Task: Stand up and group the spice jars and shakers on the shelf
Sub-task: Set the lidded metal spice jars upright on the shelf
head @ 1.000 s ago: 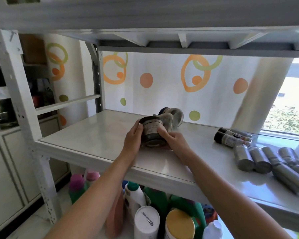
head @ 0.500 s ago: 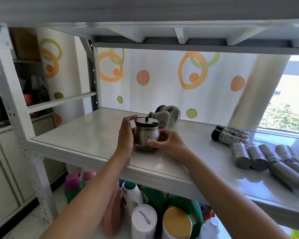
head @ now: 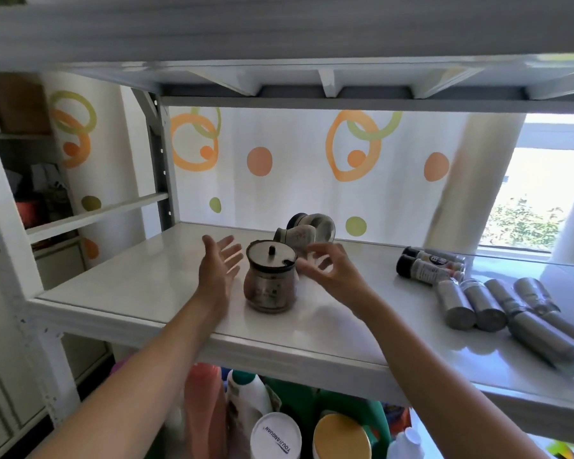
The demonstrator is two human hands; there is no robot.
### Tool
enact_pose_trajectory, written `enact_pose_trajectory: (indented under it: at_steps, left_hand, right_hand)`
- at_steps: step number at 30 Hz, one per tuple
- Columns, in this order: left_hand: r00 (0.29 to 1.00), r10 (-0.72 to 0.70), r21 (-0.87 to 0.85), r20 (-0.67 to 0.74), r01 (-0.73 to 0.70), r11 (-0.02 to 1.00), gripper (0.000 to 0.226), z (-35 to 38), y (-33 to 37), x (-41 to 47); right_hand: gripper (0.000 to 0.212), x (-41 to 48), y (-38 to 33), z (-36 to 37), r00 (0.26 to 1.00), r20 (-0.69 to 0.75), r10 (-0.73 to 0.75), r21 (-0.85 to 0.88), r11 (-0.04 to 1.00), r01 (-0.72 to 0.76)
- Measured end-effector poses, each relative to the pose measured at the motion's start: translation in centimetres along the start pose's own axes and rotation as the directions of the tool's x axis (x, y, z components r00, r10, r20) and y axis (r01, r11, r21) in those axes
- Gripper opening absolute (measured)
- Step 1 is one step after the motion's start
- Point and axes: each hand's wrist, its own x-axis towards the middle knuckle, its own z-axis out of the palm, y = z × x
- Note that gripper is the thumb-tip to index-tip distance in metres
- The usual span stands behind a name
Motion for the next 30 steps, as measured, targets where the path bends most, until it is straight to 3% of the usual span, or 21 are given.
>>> enact_pose_trajectory:
  at_steps: [2, 3, 7, 11, 16, 23, 30]
  left_hand:
    - [0.998, -0.041, -0.02, 0.053, 0.042, 0.999, 0.076, -0.3, 0.1, 1.5]
    - [0.995, -0.059, -0.025, 0.078, 0.061, 0.998, 0.079, -0.3, 0.0, 2.2]
    - [0.977, -0.095, -0.025, 0.191, 0.102, 0.994, 0.087, 0.7, -0.6, 4.5]
    - [0.924, -0.147, 0.023, 0.353, 0.148, 0.989, 0.083, 2.1, -1.0, 5.3]
    - [0.832, -0.146, -0.014, 0.535, 0.181, 0.983, 0.077, 2.6, -1.7, 7.3]
    - [0.713, -0.13, 0.073, 0.689, 0.111, 0.991, 0.064, 4.7, -2.0, 8.2]
    - [0.628, -0.169, 0.049, 0.759, 0.204, 0.978, 0.065, 5.2, -1.6, 7.5]
  right_hand:
    - [0.039, 1.1, -0.2, -1.1, 0.982, -0.173, 0.076, 0.197, 0.979, -0.041]
    - [0.039, 1.7, -0.2, -1.5, 0.974, -0.193, 0.117, 0.264, 0.962, -0.063]
    - [0.054, 3.9, 0.1, -2.0, 0.988, -0.029, 0.152, 0.331, 0.934, -0.135]
    - [0.056, 5.7, 1.0, -1.9, 0.992, 0.074, 0.107, 0.29, 0.949, -0.124]
    - [0.054, 6.2, 2.4, -3.0, 0.992, 0.059, 0.108, 0.17, 0.978, -0.116]
    - [0.063, 5.6, 3.3, -5.9, 0.981, 0.106, 0.162, 0.094, 0.981, -0.172]
    - [0.084, 5.2, 3.9, -6.9, 0.954, 0.209, 0.214, -0.067, 0.977, -0.204]
